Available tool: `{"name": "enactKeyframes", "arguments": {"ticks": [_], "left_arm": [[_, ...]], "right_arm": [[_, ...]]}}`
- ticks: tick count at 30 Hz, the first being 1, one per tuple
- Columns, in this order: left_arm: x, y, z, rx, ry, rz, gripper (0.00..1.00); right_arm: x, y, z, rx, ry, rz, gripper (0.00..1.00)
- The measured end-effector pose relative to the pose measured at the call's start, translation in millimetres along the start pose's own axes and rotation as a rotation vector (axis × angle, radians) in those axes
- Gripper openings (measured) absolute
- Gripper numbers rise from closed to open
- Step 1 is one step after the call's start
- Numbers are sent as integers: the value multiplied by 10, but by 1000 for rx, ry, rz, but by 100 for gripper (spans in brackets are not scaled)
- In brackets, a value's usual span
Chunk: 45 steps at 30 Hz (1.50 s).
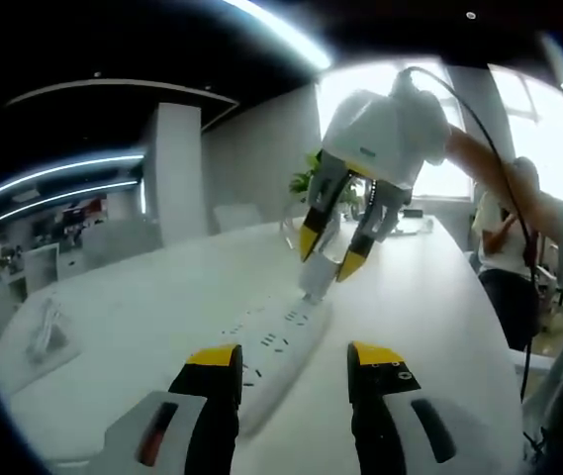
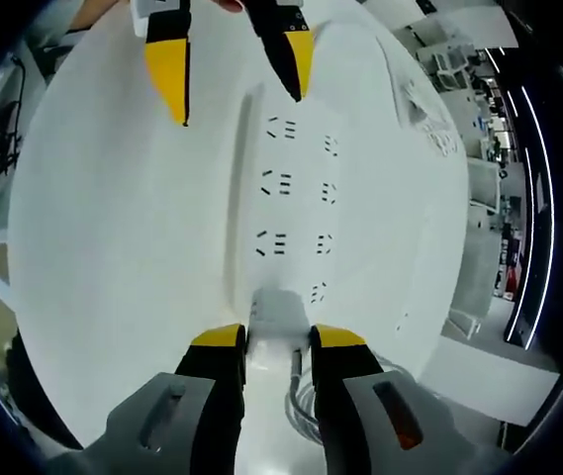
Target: Straighten the power strip on the desk, plug the charger into it
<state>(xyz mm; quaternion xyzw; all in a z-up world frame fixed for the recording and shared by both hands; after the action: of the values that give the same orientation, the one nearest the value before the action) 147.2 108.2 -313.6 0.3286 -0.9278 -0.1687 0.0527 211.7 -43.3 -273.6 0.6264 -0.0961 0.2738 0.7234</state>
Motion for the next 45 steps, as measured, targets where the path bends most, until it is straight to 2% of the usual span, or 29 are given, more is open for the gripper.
{"name": "enactKeyframes", "arguments": {"ticks": [8,15,22,24,25,31,35,42,45], "left_arm": [[-6,-2,-2,0,1,2,44],[-3,-5,0,-2,-1,4,44],[0,-8,-1,-5,-3,5,44],[5,-8,2,-5,-2,7,44],[6,-7,2,-6,-1,7,44],[20,0,7,-5,-2,7,44],[26,-1,5,-6,-5,9,44],[25,2,12,-7,-2,9,44],[27,-3,17,-11,-3,12,44]], "right_arm": [[8,1,-56,-24,30,0,25],[-4,-16,-116,-59,115,11,25],[5,-11,-123,-59,130,6,25],[-1,-39,-136,-44,154,8,25],[-6,-68,-131,-57,164,7,25],[10,-59,-125,-39,150,10,24],[23,-65,-155,-38,176,5,24],[47,-83,-192,-73,197,-17,24],[65,-96,-171,-37,152,-42,24]]}}
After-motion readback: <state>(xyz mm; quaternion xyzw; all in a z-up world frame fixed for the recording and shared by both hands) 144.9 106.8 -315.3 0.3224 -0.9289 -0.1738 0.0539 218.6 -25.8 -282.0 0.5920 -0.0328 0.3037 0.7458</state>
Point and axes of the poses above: the point that each gripper's makers call its tool centre point, and the gripper's own axes: y roughly backward along the fingers, x roughly to its right, z roughly out of its underside, the point moved 5 cm from there along y, roughly backward along the fingers, and after that the axes turned 5 degrees about -x, right-handed, at the moved point
